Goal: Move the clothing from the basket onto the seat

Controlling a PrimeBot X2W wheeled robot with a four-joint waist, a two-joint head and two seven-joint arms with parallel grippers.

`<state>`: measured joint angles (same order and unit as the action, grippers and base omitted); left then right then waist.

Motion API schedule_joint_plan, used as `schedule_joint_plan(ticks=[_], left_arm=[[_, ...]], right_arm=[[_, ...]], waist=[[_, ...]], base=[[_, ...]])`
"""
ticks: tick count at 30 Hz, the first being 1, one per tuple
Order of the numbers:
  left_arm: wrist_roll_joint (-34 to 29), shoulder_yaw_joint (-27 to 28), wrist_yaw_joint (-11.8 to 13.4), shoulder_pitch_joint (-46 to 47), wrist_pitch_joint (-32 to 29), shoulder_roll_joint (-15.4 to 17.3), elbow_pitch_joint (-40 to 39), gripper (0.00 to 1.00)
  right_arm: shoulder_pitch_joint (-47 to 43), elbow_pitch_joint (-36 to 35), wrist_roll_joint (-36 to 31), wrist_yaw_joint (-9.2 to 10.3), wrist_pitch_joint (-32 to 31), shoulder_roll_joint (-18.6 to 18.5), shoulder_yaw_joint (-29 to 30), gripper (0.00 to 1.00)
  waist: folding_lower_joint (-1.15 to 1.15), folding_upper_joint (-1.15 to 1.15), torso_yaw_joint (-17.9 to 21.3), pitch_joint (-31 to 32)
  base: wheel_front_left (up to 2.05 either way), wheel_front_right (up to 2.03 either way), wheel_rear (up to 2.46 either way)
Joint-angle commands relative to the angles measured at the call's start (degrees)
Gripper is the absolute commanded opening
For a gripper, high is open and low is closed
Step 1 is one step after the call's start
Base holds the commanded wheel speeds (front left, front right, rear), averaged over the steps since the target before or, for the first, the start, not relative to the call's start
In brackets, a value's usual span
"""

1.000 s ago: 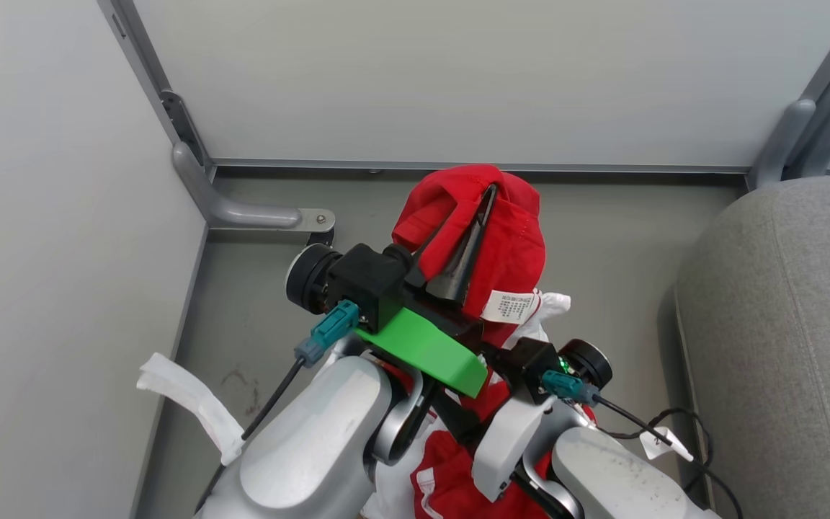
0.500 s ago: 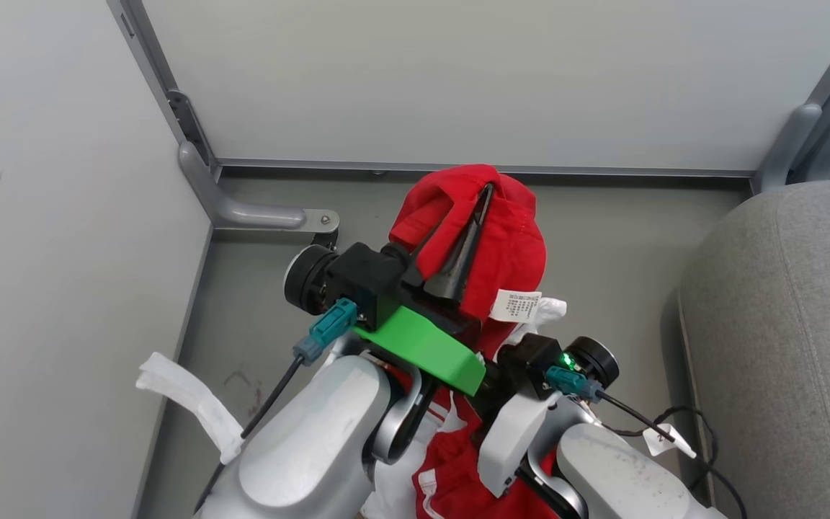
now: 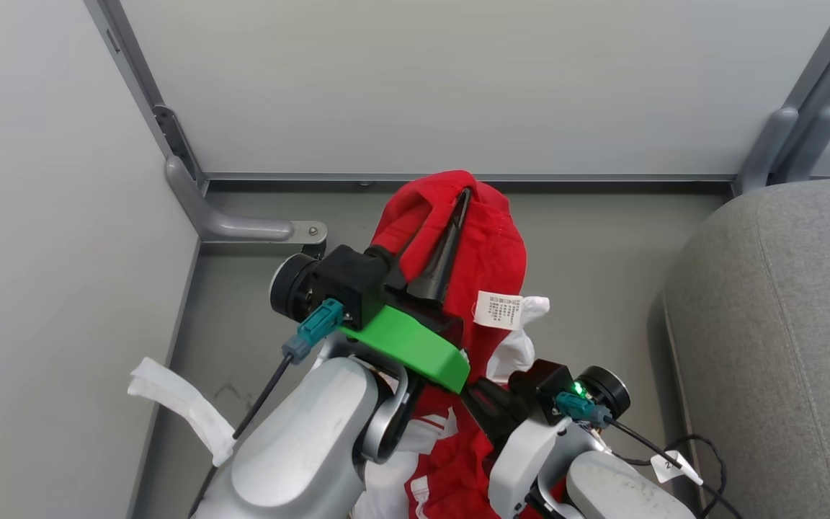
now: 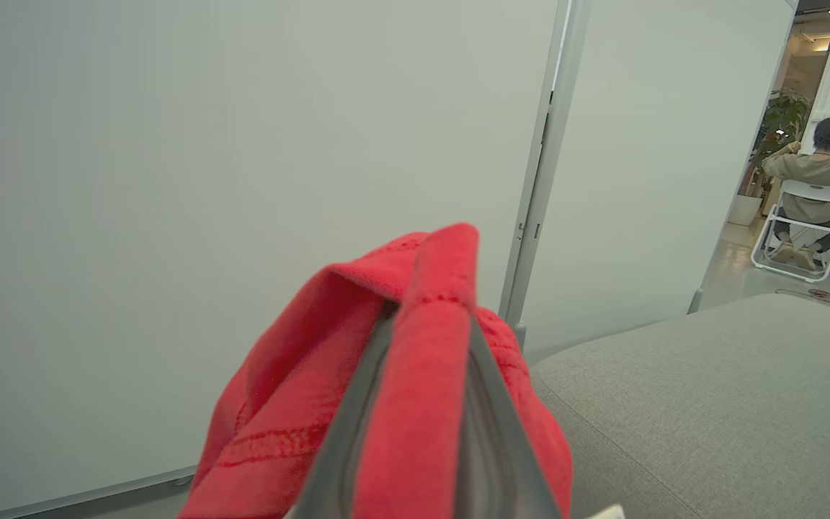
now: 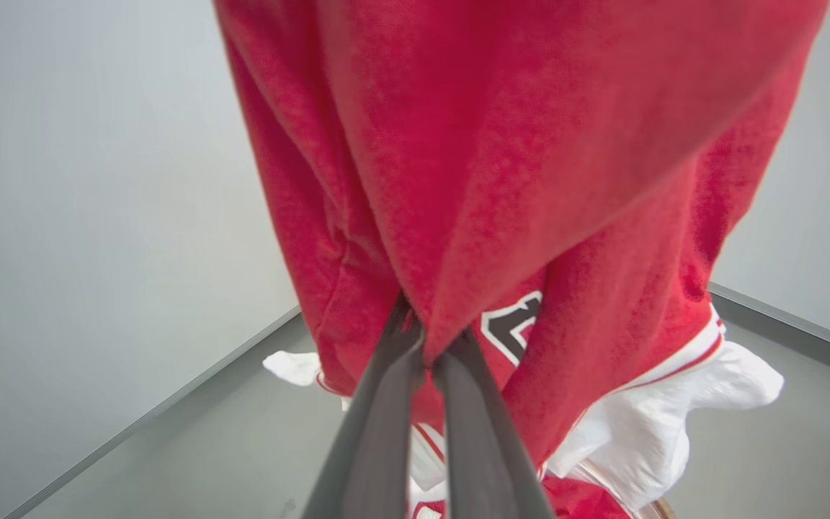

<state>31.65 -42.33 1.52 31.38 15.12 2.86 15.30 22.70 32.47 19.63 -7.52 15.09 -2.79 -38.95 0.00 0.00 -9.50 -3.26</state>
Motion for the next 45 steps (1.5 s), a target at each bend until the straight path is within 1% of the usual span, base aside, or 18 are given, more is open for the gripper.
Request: schedule_joint_plan(ticks=[1, 15, 20, 21, 22, 23, 26, 31, 39, 45], left_arm=[[-0.38, 0.58, 0.09, -0.45, 0.05, 0.09, 0.07, 0.00], [-1.22, 2.16, -0.38, -0.78, 0.06, 0.09, 0.68, 0.00], [-1.61, 2.33, -0.36, -1.18, 0.05, 0.09, 1.38, 0.00], [-1.55, 2.53, -0.23, -1.28, 0.05, 0.09, 1.51, 0.17], [-1.40, 2.61, -0.23, -1.42, 0.05, 0.09, 1.75, 0.48], [-1.57, 2.60, -0.13, -1.49, 0.03, 0.09, 2.33, 1.00], [-2.27, 3.27, -0.11, -1.57, 0.02, 0.11, 3.29, 1.00], [-4.24, 5.61, -0.27, -2.77, 0.01, 0.13, 5.53, 1.00], [-8.50, 10.54, -2.07, -4.87, 0.01, 0.15, 8.88, 1.00], [-10.62, 13.30, -3.50, -6.67, 0.01, 0.16, 10.06, 1.00]], right_arm=[[-1.05, 0.25, -0.14, 0.06, 0.10, -0.28, 0.12, 0.00], [-2.72, 1.16, -0.41, 0.06, 0.06, -1.05, 1.19, 0.00], [-2.98, 0.01, -0.92, 0.06, 0.06, -1.04, 2.13, 0.00], [-3.07, -0.45, -1.08, 0.06, 0.06, -1.02, 2.39, 0.00], [-3.15, -0.85, -1.24, 0.06, 0.06, -1.03, 2.53, 0.00], [-3.30, -1.39, -1.44, 0.06, 0.07, -0.98, 2.65, 0.00], [-3.58, -2.94, -1.87, 0.06, 0.07, -1.07, 3.43, 0.00], [-4.66, -6.56, -2.57, 0.06, 0.08, -1.05, 5.71, 0.00], [-6.38, -11.59, -3.00, 0.06, 0.09, -1.39, 9.41, 0.00], [-7.90, -14.52, -3.14, 0.06, 0.11, -1.49, 13.14, 0.00]], waist=[[0.00, 0.00, 0.27, 0.03], [0.00, 0.00, 1.78, -0.14], [0.00, 0.00, 3.67, -0.09], [0.00, 0.00, 4.39, -0.12], [0.00, 0.00, 5.03, -0.17], [0.00, 0.00, 6.01, -0.21], [0.00, 0.00, 8.82, -0.42], [0.00, 0.00, 15.18, -0.89], [0.00, 0.00, 26.01, -2.43], [0.00, 0.00, 32.09, -3.56]], base=[[0.00, 0.00, 0.00], [0.00, 0.00, 0.00], [0.00, 0.00, 0.00], [0.00, 0.00, 0.00], [0.00, 0.00, 0.00], [0.00, 0.00, 0.00], [0.00, 0.00, 0.00], [0.00, 0.00, 0.00], [0.00, 0.00, 0.00], [0.00, 0.00, 0.00]])
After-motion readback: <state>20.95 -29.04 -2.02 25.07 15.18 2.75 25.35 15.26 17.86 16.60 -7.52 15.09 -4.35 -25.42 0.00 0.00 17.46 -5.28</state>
